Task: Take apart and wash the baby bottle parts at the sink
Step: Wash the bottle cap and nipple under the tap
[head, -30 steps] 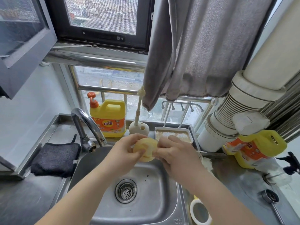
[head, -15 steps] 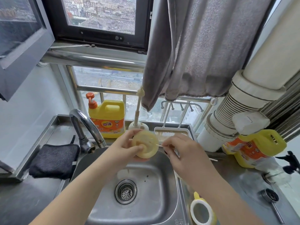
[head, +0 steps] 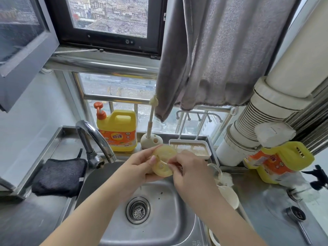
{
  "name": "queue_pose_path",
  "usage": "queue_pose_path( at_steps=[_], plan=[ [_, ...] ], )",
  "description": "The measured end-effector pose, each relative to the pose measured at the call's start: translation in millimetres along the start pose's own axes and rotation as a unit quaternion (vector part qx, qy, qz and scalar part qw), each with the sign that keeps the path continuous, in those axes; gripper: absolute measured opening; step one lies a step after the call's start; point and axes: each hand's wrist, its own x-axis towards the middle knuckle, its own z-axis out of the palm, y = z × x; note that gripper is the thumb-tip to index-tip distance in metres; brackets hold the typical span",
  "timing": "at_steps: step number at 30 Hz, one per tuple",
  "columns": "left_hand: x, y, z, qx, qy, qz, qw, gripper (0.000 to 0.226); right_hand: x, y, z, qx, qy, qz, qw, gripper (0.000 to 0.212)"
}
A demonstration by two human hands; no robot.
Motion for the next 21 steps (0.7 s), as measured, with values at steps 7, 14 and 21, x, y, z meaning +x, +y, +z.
queue_pose_path(
  at_steps=[7, 14, 21],
  plan=[
    [1.8, -2.4, 1.9, 0.022, 0.006, 0.008, 1.000, 0.033, 2.0, -2.1, 3.3, 0.013, -0.060, -0.013, 0.998, 0.012],
    [1.6, -9.0, 2.5, 0.035, 0.038, 0.001, 0.999, 0.033, -2.5, -4.2, 17.3, -0.014, -0.002, 0.007, 1.000, 0.016],
    [-1.2, -11.2, 4.7, 0.015, 0.044, 0.031, 0.998, 0.033, -0.9, -6.0, 9.7, 0.016, -0.029, 0.022, 0.999, 0.018]
  ],
)
